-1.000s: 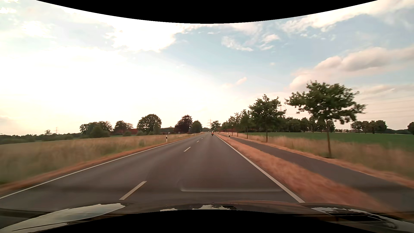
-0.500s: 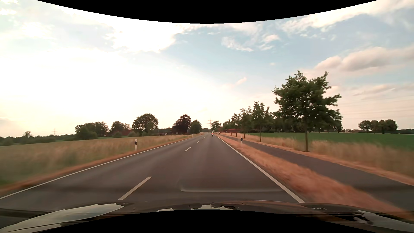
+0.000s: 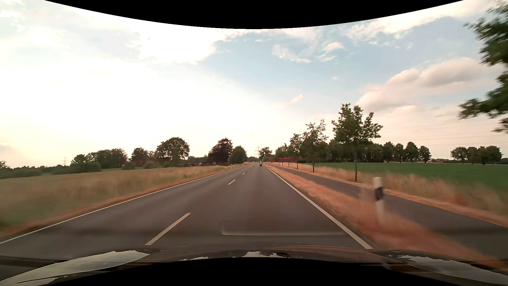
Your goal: Follow the waypoints while adhering to traffic rules and regulations
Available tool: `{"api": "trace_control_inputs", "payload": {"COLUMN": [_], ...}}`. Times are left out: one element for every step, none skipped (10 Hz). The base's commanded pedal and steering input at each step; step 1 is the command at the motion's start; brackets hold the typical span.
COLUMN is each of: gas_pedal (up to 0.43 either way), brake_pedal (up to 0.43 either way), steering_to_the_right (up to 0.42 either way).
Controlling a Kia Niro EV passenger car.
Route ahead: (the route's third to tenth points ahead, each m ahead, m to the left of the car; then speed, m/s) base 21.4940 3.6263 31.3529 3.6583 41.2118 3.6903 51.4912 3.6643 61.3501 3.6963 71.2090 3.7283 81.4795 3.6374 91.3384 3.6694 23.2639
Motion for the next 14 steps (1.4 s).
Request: {"api": "trace_control_inputs", "payload": {"gas_pedal": [0.118, 0.118, 0.118, 0.118, 0.118, 0.118, 0.118, 0.118, 0.118, 0.118, 0.118, 0.118, 0.118, 0.118], "brake_pedal": [0.0, 0.0, 0.0, 0.0, 0.0, 0.0, 0.0, 0.0, 0.0, 0.0, 0.0, 0.0, 0.0, 0.0], "steering_to_the_right": [-0.003, -0.003, -0.003, -0.003, -0.003, -0.003, -0.003, -0.003, -0.003, -0.002, -0.001, -0.001, -0.001, -0.001]}}
